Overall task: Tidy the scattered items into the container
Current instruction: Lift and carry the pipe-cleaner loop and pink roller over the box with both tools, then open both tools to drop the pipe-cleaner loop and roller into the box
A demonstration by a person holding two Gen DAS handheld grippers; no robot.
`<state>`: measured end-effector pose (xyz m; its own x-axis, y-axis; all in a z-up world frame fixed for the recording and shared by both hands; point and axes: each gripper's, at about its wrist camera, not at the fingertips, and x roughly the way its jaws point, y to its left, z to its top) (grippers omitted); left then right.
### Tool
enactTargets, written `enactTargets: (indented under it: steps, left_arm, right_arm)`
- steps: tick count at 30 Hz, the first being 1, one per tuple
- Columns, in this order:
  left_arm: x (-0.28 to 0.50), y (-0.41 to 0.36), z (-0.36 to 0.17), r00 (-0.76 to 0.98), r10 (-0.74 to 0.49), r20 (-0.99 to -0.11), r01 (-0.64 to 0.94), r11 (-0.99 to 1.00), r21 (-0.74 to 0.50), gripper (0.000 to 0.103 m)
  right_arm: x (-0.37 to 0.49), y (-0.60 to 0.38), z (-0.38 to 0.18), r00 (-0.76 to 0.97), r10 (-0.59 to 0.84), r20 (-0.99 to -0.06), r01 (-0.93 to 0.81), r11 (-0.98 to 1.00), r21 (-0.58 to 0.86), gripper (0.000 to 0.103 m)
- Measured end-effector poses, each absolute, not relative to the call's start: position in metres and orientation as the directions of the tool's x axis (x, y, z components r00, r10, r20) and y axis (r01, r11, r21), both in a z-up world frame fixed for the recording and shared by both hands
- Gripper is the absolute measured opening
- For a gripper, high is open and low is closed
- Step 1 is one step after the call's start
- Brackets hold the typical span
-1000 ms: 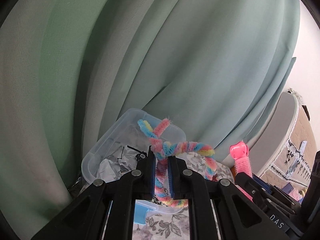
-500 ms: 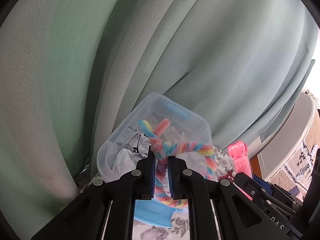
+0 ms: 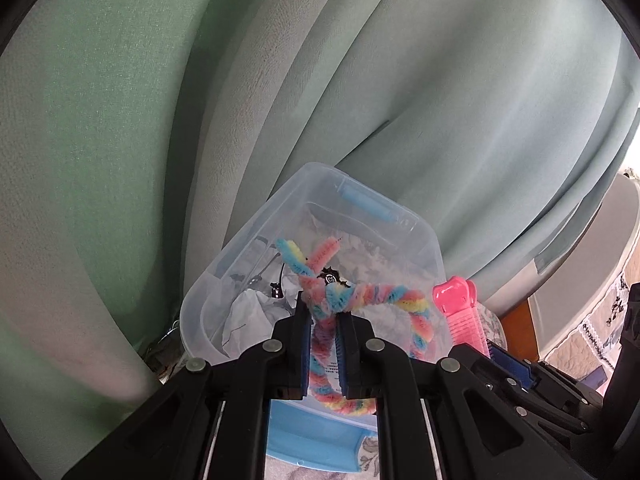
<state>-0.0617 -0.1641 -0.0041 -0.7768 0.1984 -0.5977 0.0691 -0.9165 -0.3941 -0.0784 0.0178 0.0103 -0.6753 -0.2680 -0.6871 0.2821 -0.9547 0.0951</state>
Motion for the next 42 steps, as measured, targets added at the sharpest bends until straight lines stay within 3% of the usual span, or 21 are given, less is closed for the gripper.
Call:
enactTargets:
  steps: [22, 27, 32, 34, 42]
  left_arm:
    - [-0.093, -0.158, -0.019, -0.752, 0.176, -0.635, 0.1, -0.922, -0.373, 0.011]
    - [-0.093, -0.158, -0.019, -0.753, 0.177, -0.633, 0.094, -0.924, -0.37, 0.031]
    - [-0.088, -0.16, -0.016, -0.756, 0.176, -0.631, 0.1, -0.921, -0.377, 0.054]
    - [-0.087, -0.16, -0.014, -0.754, 0.181, -0.631, 0.096, -0.92, -0.379, 0.057]
    - [-0.079, -0.155, -0.006, -0.759, 0.18, -0.626, 0.089, -0.924, -0.373, 0.068]
  right_arm:
    - [-0.11, 0.014, -0.004, -0.648, -0.267, -0.714, 0.279, -0.955, 0.104, 0.03]
    - [-0.113, 0.013, -0.003, -0.651, -0.255, -0.715, 0.274, -0.957, 0.092, 0.03]
    - [-0.112, 0.012, -0.001, -0.656, -0.256, -0.71, 0.276, -0.957, 0.09, 0.044]
    - [-0.109, 0.013, 0.001, -0.661, -0.258, -0.705, 0.275, -0.957, 0.092, 0.054]
    - [-0.099, 0.016, 0.008, -0.67, -0.264, -0.693, 0.278, -0.956, 0.095, 0.073]
